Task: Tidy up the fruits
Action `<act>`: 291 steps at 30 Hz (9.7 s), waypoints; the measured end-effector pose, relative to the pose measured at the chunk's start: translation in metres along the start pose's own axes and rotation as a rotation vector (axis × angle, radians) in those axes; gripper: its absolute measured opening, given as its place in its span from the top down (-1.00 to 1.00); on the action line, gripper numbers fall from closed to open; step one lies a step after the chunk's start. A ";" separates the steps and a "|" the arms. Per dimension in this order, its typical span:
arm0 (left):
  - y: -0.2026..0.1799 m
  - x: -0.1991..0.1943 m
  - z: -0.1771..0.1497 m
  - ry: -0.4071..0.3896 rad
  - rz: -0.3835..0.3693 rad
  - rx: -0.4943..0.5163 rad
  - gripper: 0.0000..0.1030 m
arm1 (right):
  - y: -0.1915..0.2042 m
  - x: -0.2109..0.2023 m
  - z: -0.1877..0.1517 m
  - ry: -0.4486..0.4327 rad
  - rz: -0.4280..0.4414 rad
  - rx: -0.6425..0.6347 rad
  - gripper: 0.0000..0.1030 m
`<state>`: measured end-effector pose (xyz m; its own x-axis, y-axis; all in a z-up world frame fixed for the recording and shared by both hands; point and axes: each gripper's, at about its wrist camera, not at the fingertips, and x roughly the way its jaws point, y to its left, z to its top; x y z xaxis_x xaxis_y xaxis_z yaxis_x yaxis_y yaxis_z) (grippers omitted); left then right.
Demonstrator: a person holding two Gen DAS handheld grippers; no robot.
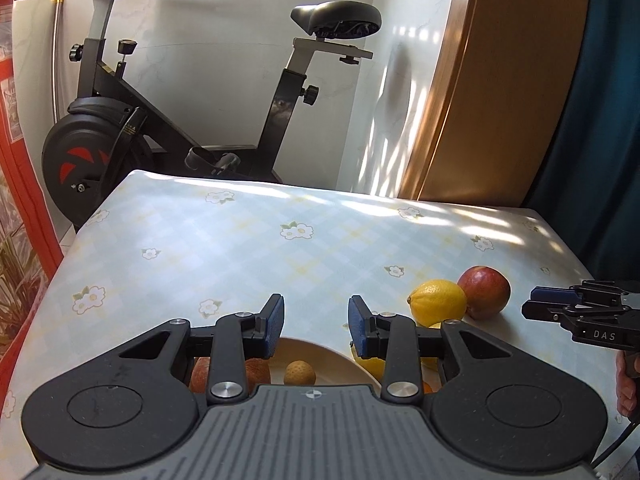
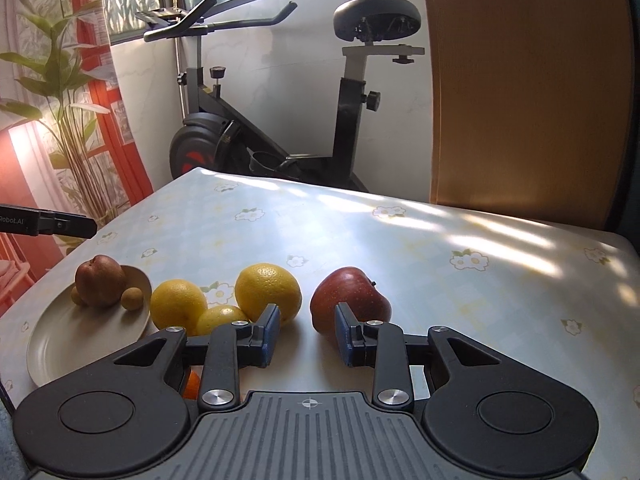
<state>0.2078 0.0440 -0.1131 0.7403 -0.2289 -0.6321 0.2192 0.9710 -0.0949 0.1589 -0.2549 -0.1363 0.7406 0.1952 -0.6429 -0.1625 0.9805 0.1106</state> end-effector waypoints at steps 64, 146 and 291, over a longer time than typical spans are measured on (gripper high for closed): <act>-0.018 0.046 0.015 0.078 -0.095 0.006 0.29 | 0.029 0.066 0.025 0.133 0.090 -0.119 0.44; -0.031 0.001 0.005 0.133 -0.334 -0.030 0.48 | 0.117 0.026 0.016 0.114 0.222 -0.274 0.17; -0.048 -0.028 -0.056 0.005 0.077 0.011 -0.07 | 0.039 -0.025 -0.056 -0.041 -0.027 0.034 0.19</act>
<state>0.1407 0.0080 -0.1336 0.7518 -0.1536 -0.6412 0.1693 0.9848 -0.0374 0.0971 -0.2229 -0.1582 0.7703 0.1692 -0.6148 -0.1209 0.9854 0.1198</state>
